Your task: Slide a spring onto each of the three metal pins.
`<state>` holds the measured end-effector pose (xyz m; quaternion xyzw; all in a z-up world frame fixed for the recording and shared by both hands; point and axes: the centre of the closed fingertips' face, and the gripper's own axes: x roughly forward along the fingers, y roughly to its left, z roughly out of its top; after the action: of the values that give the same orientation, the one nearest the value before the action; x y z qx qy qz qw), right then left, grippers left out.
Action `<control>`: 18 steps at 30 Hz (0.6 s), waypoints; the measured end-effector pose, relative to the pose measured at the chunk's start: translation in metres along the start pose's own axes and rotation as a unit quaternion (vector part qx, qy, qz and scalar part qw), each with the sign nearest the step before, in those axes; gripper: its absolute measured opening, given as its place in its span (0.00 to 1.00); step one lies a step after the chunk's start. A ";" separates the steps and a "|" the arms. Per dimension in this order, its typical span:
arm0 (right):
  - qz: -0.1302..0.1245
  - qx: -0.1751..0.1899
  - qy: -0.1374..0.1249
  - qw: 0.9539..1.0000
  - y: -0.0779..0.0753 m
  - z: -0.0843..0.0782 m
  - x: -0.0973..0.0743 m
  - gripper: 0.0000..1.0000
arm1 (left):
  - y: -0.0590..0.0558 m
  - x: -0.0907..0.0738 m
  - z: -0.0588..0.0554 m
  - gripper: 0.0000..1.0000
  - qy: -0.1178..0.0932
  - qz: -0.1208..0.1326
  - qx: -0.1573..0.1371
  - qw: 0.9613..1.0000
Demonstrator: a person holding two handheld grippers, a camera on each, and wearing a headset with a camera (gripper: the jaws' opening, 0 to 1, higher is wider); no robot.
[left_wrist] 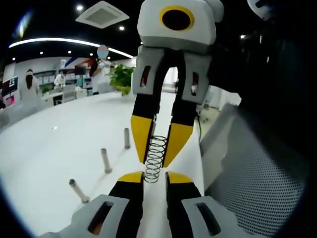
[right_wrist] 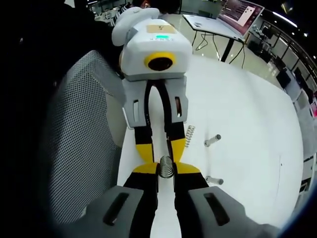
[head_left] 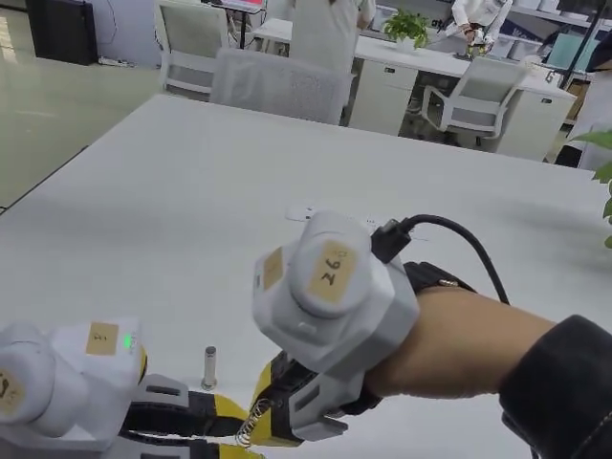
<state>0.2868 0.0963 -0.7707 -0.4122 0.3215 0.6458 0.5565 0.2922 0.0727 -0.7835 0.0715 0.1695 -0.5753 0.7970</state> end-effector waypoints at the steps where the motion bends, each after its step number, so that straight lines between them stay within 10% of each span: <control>1: 0.000 0.001 0.001 1.000 -0.001 -0.001 -0.001 0.08 | 0.000 0.000 0.000 0.10 0.000 0.000 -0.001 1.000; 18: -0.015 0.009 0.020 1.000 -0.007 -0.016 -0.007 0.08 | 0.008 -0.010 0.000 0.19 -0.010 0.019 -0.015 1.000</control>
<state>0.2971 0.0805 -0.7708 -0.4249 0.3326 0.6260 0.5630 0.2965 0.0839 -0.7804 0.0570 0.1688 -0.5581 0.8104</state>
